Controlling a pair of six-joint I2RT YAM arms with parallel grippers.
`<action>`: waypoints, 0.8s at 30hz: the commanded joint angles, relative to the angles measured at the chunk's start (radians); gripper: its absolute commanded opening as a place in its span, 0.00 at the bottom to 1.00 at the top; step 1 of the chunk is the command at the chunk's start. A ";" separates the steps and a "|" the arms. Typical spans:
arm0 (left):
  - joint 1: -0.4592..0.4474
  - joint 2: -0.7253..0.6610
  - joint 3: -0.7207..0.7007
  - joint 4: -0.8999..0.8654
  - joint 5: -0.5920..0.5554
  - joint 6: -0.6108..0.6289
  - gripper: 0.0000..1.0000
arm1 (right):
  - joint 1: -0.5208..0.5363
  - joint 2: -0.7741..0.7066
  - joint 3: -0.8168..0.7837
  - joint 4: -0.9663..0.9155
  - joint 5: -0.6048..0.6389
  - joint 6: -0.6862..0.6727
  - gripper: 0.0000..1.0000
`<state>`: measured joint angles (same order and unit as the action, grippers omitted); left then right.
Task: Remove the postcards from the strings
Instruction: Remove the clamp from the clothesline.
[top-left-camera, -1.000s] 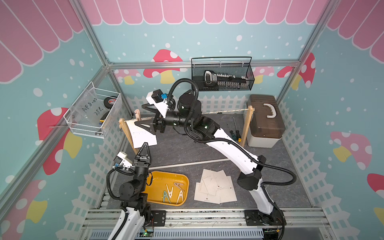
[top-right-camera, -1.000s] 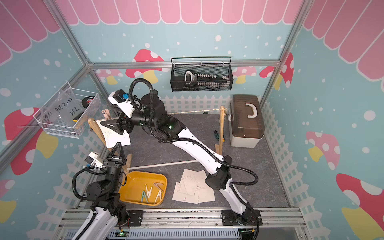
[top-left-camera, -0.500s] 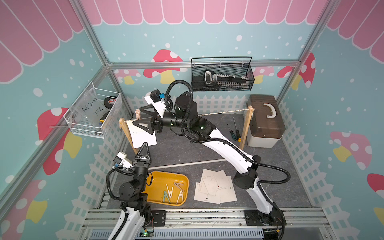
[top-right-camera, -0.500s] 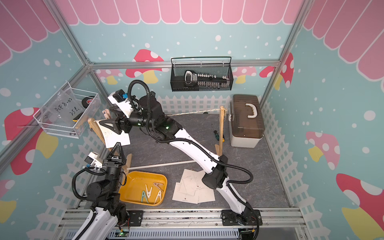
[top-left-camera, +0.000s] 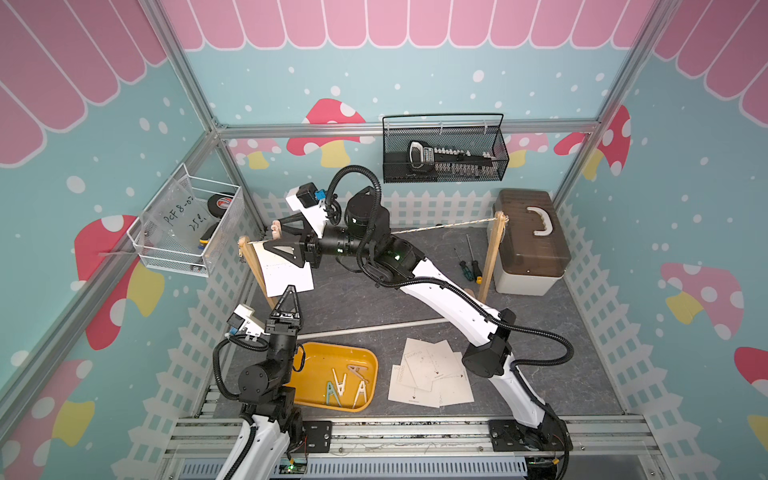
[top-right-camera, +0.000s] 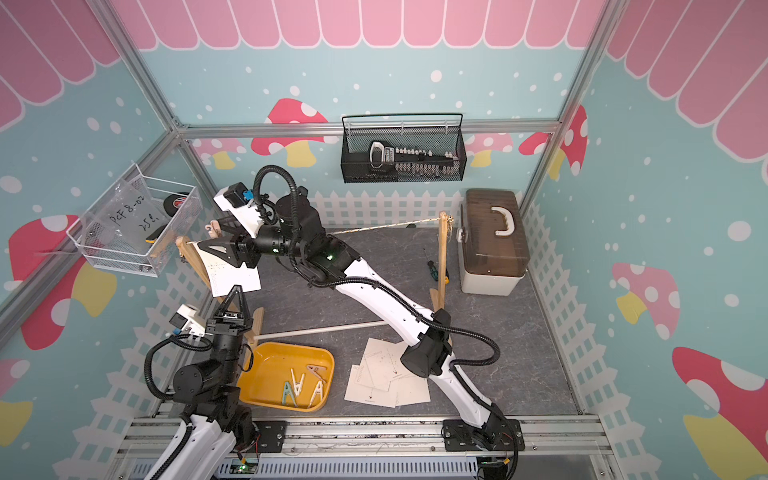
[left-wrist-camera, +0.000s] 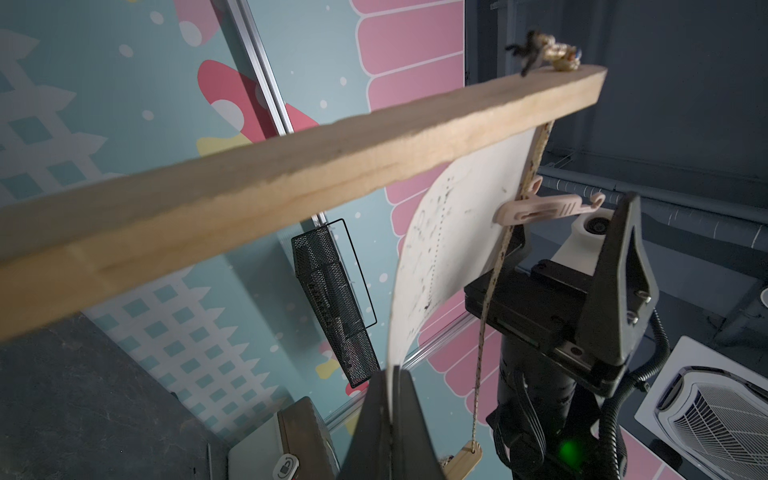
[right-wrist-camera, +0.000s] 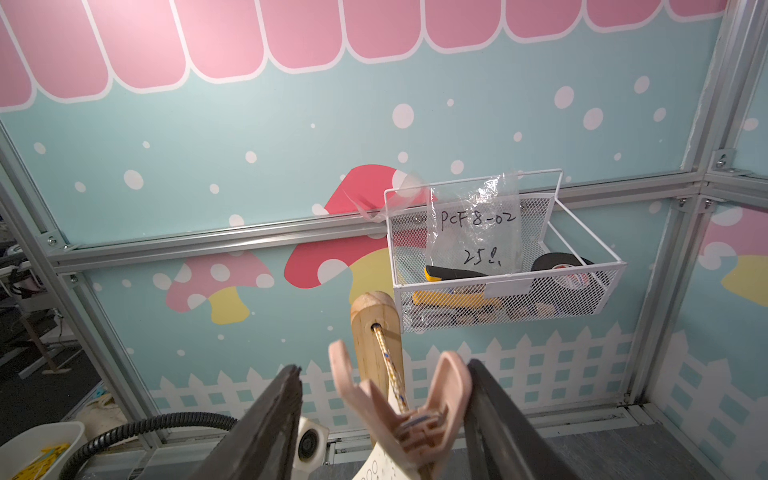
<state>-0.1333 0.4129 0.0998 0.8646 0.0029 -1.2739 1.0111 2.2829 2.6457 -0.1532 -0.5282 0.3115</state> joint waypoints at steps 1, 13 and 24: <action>0.000 -0.014 -0.009 0.010 -0.010 -0.001 0.01 | 0.014 0.027 0.013 0.043 -0.038 -0.006 0.58; 0.003 -0.035 -0.004 -0.018 -0.008 -0.003 0.01 | 0.014 0.035 -0.007 0.101 -0.052 -0.032 0.41; 0.004 -0.040 -0.002 -0.016 -0.009 0.000 0.00 | 0.014 0.028 -0.007 0.109 -0.027 -0.052 0.28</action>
<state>-0.1329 0.3847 0.0994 0.8452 0.0029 -1.2747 1.0161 2.2917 2.6442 -0.0692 -0.5556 0.2768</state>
